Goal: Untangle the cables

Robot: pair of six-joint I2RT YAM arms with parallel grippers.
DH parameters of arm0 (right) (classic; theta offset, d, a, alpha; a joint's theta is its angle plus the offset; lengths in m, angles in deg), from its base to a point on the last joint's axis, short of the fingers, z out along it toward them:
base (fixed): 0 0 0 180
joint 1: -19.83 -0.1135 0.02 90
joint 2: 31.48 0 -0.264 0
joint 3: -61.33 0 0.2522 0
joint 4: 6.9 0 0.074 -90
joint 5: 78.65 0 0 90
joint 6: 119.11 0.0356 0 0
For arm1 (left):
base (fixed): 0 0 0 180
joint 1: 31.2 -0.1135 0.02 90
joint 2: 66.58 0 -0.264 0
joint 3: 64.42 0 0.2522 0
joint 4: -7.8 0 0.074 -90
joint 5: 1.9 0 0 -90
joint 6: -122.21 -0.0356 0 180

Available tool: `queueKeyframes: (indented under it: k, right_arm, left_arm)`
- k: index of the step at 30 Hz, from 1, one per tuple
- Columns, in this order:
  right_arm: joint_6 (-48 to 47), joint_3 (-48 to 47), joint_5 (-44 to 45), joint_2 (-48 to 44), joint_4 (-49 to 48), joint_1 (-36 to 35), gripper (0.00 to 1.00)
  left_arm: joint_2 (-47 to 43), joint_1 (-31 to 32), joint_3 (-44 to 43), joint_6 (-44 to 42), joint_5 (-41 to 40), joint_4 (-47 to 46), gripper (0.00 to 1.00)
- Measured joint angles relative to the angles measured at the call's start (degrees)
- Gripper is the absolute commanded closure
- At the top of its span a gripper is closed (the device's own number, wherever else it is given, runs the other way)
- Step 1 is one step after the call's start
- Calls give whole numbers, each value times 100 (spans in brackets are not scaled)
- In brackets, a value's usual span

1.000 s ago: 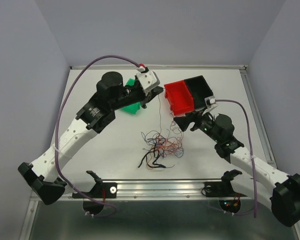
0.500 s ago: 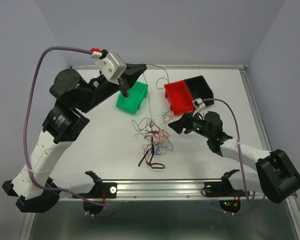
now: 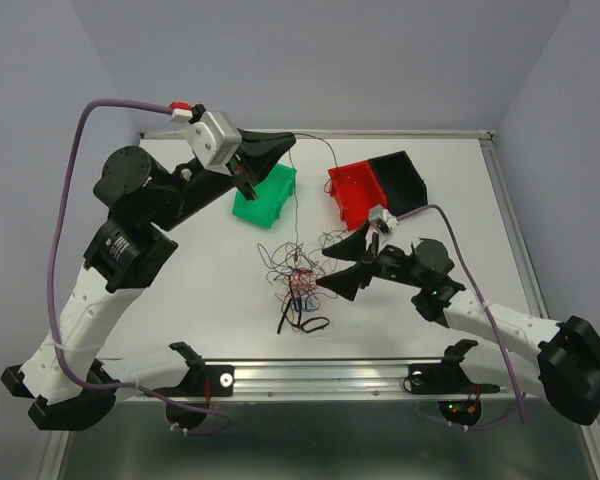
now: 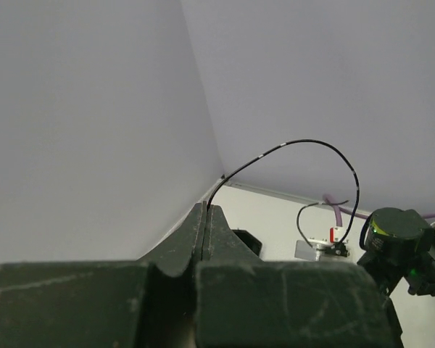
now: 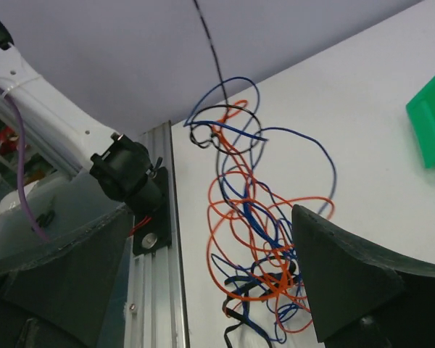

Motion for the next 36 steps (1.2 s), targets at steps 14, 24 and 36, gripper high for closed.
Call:
queueKeyframes:
  k: [14, 24, 36]
  right_arm:
    - [-682, -544, 1351, 1823, 249, -745, 58]
    - [-590, -769, 2120, 2693, 437, -772, 93]
    - [299, -1145, 4579, 2308, 1054, -894, 90]
  left_arm:
    - [424, 4, -127, 282, 22, -9, 100]
    - [492, 15, -2275, -369, -2354, 208, 100]
    - [-883, 48, -1235, -887, -4540, -496, 100]
